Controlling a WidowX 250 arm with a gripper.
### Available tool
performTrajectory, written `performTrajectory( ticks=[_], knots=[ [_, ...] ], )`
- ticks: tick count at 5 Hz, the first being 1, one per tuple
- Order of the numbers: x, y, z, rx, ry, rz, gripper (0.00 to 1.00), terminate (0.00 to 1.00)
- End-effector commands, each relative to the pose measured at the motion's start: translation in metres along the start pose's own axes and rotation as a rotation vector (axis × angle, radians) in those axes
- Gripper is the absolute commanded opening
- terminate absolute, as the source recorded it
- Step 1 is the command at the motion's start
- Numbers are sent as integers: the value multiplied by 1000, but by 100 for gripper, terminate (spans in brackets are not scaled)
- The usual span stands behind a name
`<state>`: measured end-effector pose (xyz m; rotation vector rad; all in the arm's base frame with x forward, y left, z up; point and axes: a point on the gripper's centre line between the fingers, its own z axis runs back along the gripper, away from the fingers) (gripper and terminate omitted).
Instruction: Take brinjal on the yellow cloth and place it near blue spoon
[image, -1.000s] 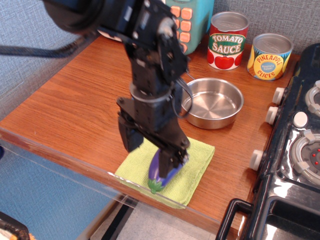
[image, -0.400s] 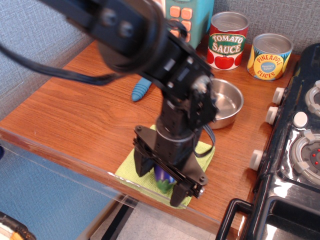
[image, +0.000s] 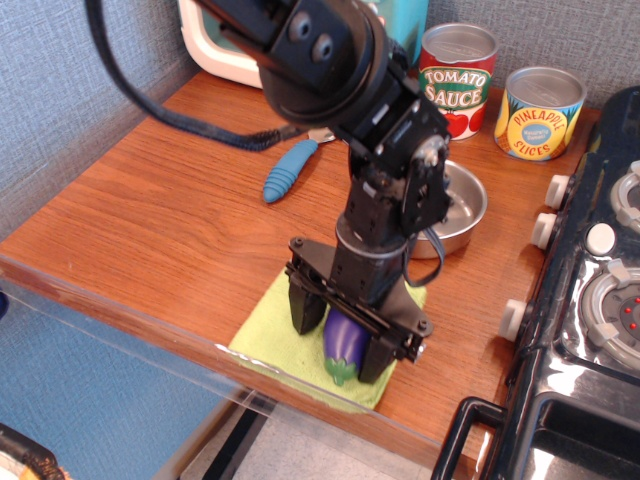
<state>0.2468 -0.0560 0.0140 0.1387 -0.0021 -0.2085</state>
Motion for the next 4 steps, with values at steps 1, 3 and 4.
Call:
performTrajectory(
  ticks=[1,3,4],
  knots=[
    [12,14,13,-47,-46,22,0,0],
    [20,34,48,-129,-107,43,0,0],
    [46,89,63,-176,-137,213,0,0]
  ],
)
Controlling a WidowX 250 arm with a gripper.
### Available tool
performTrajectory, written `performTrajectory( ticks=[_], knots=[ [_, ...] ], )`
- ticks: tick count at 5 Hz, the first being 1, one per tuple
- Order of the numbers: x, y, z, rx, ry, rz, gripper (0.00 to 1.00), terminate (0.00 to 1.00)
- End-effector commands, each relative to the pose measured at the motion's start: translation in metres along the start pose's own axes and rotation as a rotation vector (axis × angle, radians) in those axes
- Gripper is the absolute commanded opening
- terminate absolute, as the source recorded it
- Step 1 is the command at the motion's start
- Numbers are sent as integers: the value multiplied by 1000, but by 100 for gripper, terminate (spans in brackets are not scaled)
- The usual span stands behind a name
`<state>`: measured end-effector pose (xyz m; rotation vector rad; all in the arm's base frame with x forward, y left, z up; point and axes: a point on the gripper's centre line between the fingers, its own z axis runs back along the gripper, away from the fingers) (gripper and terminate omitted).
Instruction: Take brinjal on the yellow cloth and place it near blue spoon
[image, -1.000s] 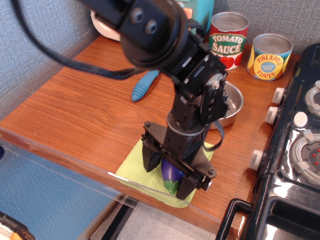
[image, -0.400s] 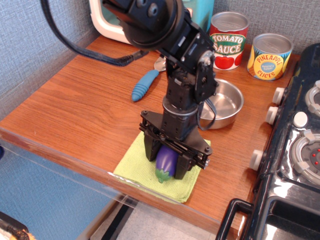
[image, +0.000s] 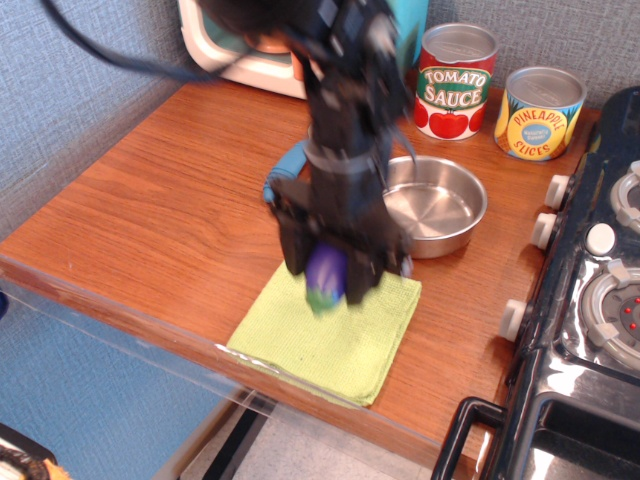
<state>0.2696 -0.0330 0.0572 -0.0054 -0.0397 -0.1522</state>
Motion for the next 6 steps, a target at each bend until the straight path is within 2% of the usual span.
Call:
performTrajectory(
  ticks=[1,2,3,4,5,6],
  knots=[
    [61,110,23,-1,-91,313,0,0],
    [81,169,8,57,-58,466,0,0],
    [87,214,-3,112,-40,544,0,0],
    [91,228,-7,151,-33,533,0,0],
    [91,228,-7,172,-28,512,0,0],
    [89,229,-9,182,-15,500,100,0]
  ],
)
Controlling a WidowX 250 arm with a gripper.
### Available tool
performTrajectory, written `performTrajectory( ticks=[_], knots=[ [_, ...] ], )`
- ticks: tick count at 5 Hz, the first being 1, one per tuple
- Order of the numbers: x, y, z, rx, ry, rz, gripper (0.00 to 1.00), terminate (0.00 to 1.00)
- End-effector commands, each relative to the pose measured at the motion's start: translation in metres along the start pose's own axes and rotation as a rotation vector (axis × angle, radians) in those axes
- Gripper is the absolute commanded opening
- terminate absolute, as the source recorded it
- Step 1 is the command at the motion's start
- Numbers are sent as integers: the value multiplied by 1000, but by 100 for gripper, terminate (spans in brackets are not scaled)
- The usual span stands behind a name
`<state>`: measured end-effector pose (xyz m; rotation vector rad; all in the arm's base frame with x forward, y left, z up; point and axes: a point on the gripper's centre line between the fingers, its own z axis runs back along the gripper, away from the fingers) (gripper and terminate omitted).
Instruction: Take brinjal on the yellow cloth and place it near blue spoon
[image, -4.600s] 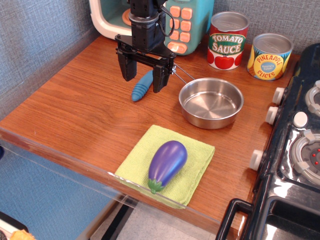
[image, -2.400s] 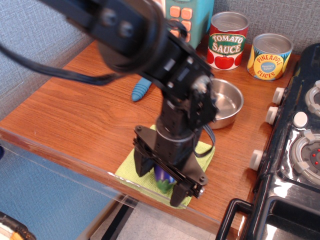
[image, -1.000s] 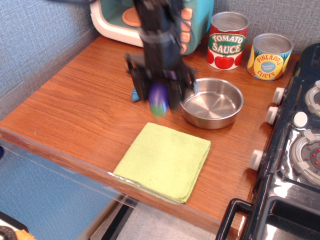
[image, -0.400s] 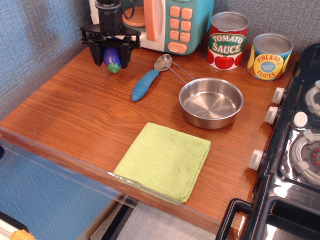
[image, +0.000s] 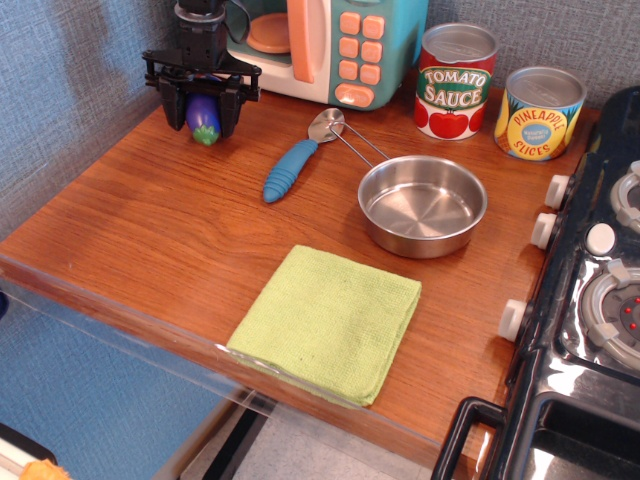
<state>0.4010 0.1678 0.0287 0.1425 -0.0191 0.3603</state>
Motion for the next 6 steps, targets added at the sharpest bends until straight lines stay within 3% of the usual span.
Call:
performTrajectory(
  ticks=[1,3,4,6],
  knots=[
    [-3,17,27,7,-67,-18,100,0],
    [-20,12,106,-66,-200,-58,100,0],
    [-35,3,115,-92,-174,-97,100,0],
    [-37,-15,97,-101,-123,-300,100,0]
  ],
)
